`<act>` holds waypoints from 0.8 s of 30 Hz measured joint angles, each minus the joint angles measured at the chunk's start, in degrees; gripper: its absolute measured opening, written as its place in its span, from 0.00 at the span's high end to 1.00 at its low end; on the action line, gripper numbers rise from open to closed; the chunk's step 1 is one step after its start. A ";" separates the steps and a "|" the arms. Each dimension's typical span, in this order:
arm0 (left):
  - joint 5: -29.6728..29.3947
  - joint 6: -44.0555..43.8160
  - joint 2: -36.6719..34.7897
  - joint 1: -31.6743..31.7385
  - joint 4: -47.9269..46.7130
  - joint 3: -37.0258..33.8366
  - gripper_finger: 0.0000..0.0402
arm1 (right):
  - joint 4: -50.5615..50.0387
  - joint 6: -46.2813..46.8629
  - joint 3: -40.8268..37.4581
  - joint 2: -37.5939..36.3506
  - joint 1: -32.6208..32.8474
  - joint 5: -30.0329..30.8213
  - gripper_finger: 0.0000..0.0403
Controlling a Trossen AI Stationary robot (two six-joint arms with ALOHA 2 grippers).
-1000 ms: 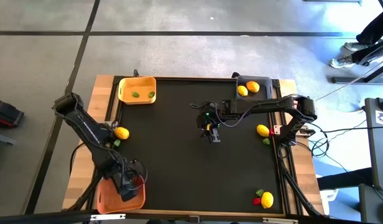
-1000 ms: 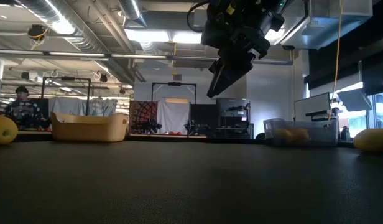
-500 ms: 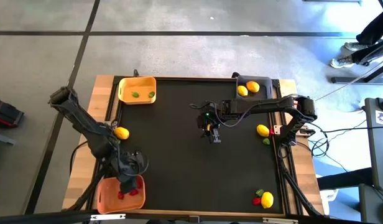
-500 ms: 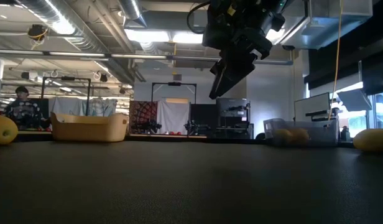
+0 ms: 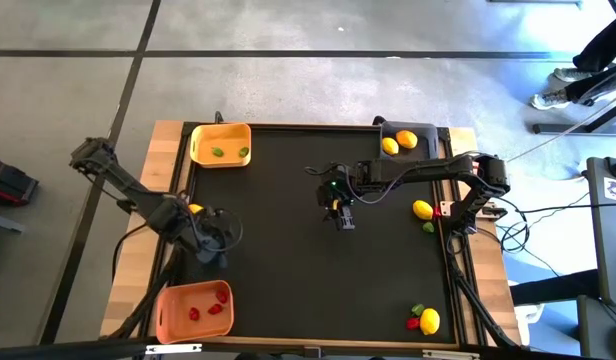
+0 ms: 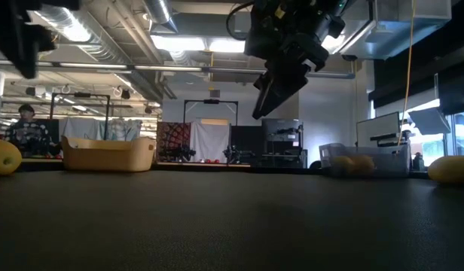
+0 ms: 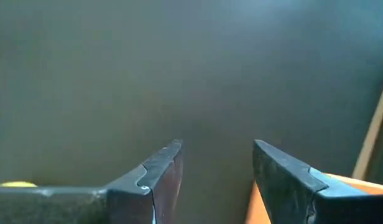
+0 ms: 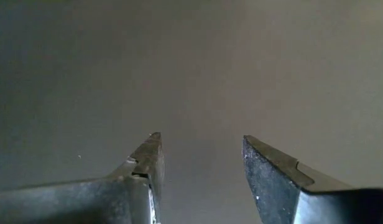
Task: Sort produce into baskets
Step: Put the yellow lemon into the black bin
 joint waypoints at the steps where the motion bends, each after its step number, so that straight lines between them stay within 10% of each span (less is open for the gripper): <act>1: -1.20 2.04 0.00 0.49 -0.16 0.00 0.54 | 0.19 0.00 0.00 0.00 0.00 0.00 0.58; 14: -7.58 9.90 0.42 8.24 -6.06 0.00 0.51 | 1.28 0.02 0.00 0.00 0.00 -0.01 0.58; 24: -7.60 9.81 0.42 13.11 -14.32 0.00 0.23 | 1.69 -1.09 0.00 0.00 0.00 0.00 0.58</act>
